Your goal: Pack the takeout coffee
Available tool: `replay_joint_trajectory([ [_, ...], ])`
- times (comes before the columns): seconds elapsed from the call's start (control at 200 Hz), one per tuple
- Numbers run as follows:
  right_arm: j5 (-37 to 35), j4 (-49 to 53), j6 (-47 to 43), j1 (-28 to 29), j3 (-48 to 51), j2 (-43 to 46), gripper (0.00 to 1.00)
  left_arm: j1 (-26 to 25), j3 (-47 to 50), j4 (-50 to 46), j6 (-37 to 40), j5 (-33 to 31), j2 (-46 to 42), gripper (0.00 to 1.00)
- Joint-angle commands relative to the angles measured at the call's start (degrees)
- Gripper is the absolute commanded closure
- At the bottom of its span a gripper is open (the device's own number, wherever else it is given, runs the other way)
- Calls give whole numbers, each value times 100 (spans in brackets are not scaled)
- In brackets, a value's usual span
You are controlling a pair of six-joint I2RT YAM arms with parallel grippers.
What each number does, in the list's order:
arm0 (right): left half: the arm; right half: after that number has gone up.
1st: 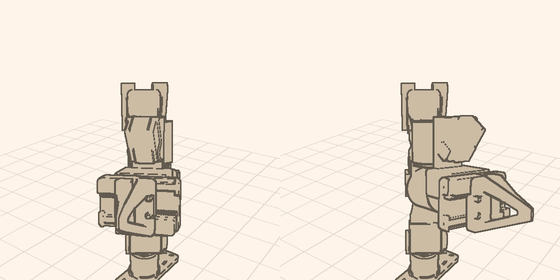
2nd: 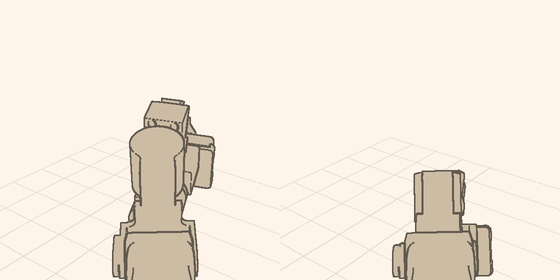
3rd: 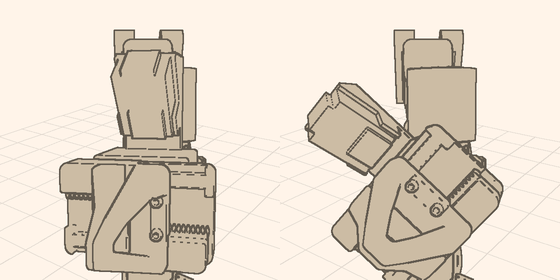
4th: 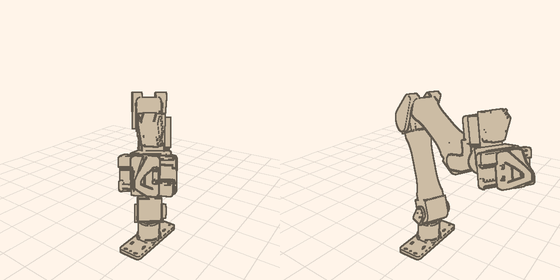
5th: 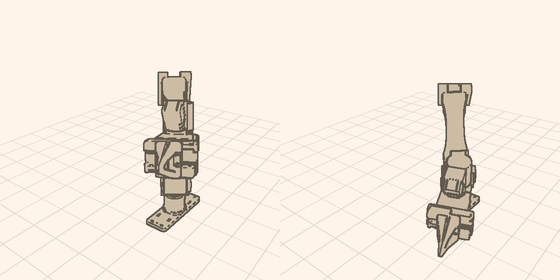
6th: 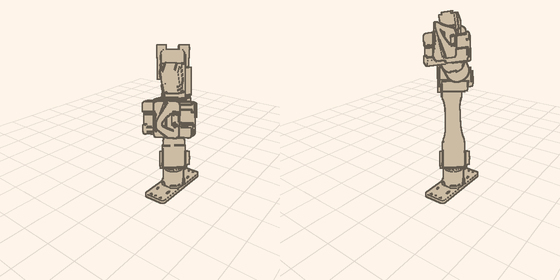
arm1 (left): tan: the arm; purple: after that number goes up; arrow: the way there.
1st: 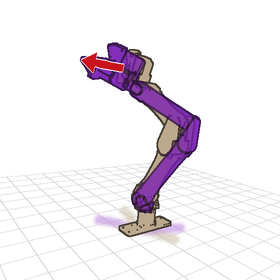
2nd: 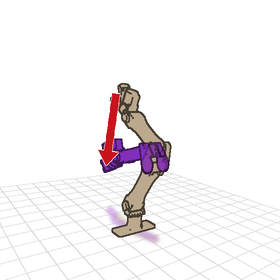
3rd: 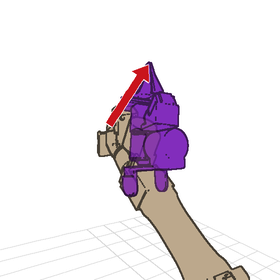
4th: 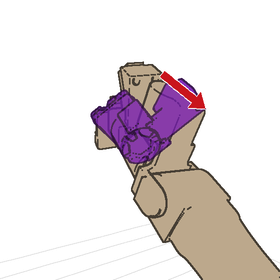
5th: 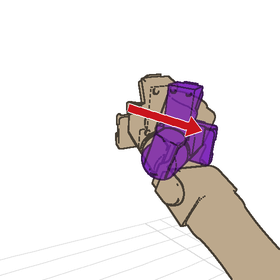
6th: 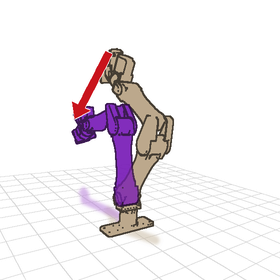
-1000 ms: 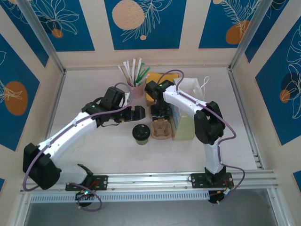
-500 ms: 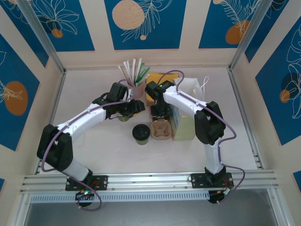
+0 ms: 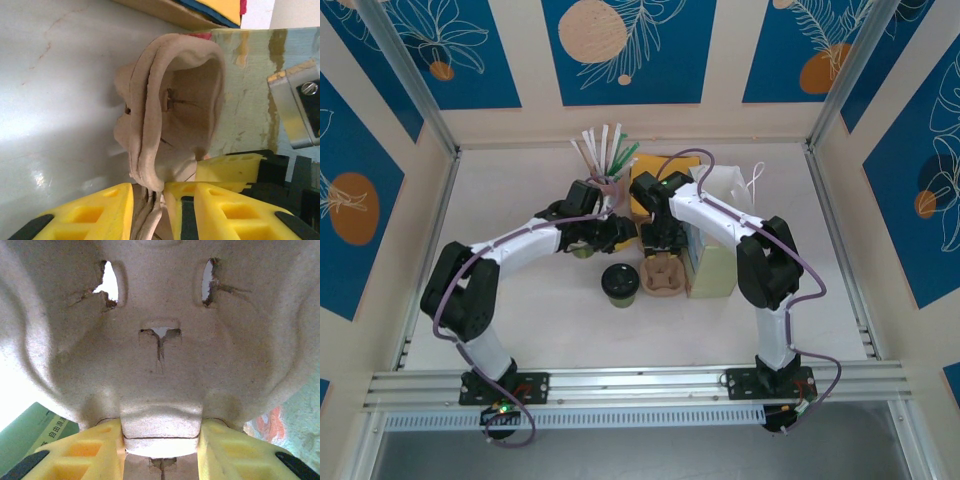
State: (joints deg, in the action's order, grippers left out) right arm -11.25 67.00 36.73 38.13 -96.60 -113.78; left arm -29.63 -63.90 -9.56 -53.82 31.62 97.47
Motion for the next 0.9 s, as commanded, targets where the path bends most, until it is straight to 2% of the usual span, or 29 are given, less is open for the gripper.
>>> replay_joint_trajectory([
  [0.0,170,50,89,-14,-30,102,62,23,5,156,-76,214,190,64],
  [0.3,218,36,97,-3,-46,80,62,-12,-33,115,18,284,274,64],
  [0.42,219,50,97,-7,-71,60,62,-41,-217,-415,340,-4,213,64],
  [0.65,219,41,107,-7,-78,50,62,-92,-403,-862,614,-267,86,63],
  [0.895,230,23,115,9,-87,32,62,-220,-544,-1019,751,-376,105,65],
])
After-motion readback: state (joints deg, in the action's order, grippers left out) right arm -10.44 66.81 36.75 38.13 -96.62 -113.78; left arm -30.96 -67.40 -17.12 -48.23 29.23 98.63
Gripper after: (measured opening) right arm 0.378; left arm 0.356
